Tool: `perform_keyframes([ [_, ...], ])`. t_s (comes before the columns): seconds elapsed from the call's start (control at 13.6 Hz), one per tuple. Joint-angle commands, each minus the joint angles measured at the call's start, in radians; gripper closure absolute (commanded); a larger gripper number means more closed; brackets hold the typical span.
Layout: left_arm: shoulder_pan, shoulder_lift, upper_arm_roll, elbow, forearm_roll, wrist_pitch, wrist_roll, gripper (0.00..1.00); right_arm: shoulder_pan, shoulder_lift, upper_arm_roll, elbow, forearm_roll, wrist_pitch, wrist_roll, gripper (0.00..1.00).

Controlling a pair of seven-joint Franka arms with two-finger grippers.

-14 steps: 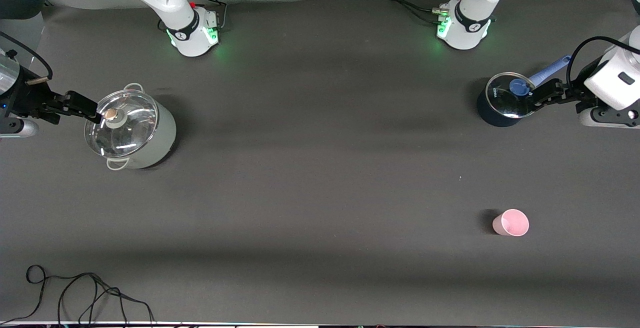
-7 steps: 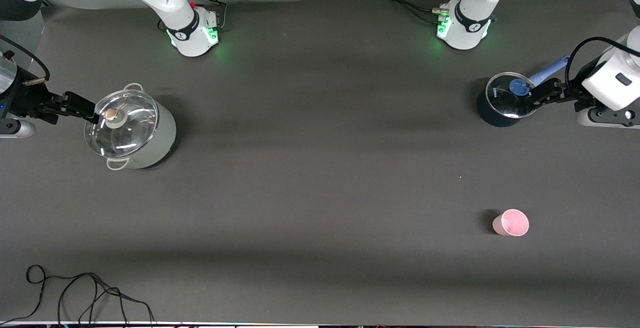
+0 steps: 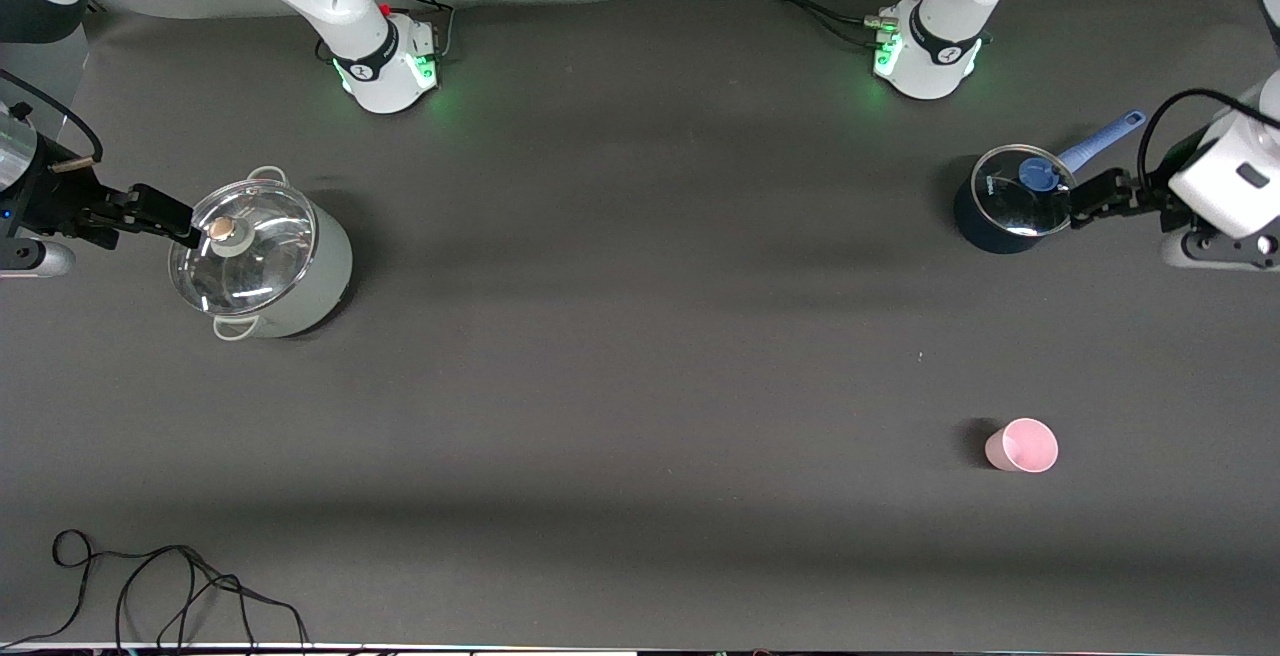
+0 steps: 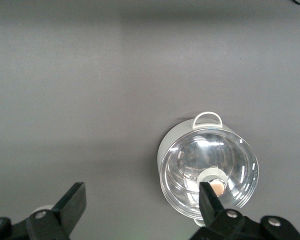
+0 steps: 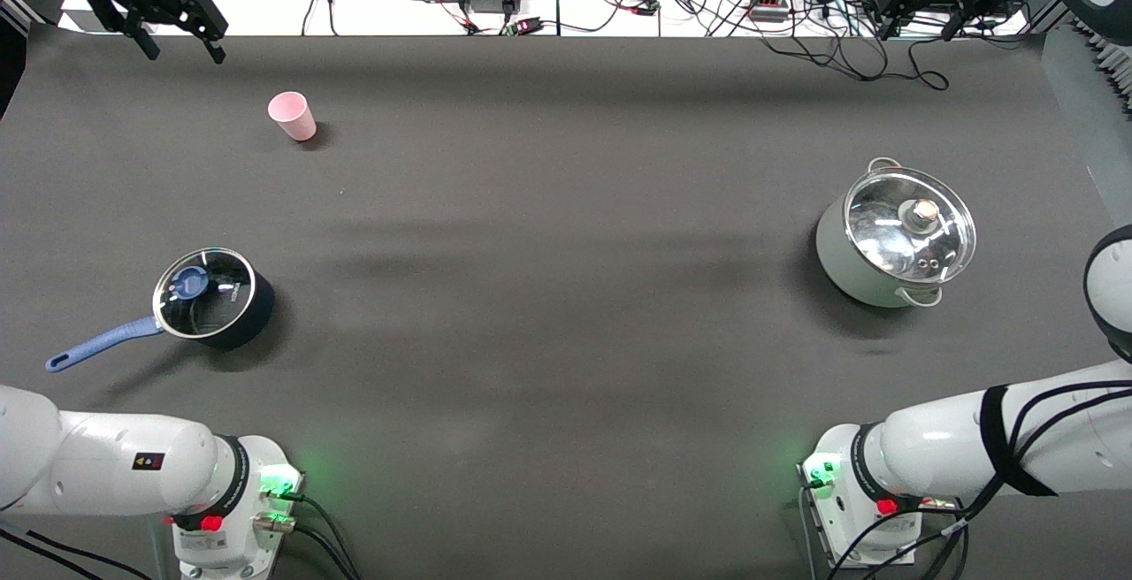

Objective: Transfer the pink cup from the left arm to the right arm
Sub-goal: 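Move the left gripper off the saucepan toward the pink cup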

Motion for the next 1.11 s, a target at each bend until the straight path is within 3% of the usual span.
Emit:
perform_keyframes([
  [0.0,0.025,0.169,0.008,0.198,0.019,-0.021,0.007,0.0,0.011,0.01,-0.006,0.02,0.0,-0.011,0.02,0.0],
  [0.22,0.06,0.272,0.006,0.289,0.013,-0.007,0.058,0.0,0.011,0.01,-0.006,0.02,0.0,-0.011,0.018,0.0],
  [0.37,0.108,0.331,0.003,0.336,-0.017,0.031,0.224,0.0,0.011,0.01,-0.006,0.019,0.0,-0.013,0.02,0.0],
  [0.74,0.255,0.412,0.005,0.341,-0.265,0.174,0.698,0.0,0.013,0.009,-0.006,0.017,0.0,-0.013,0.02,0.0],
  [1.03,0.395,0.553,0.003,0.336,-0.506,0.191,1.055,0.0,0.013,0.009,-0.006,0.017,0.0,-0.013,0.02,0.0],
])
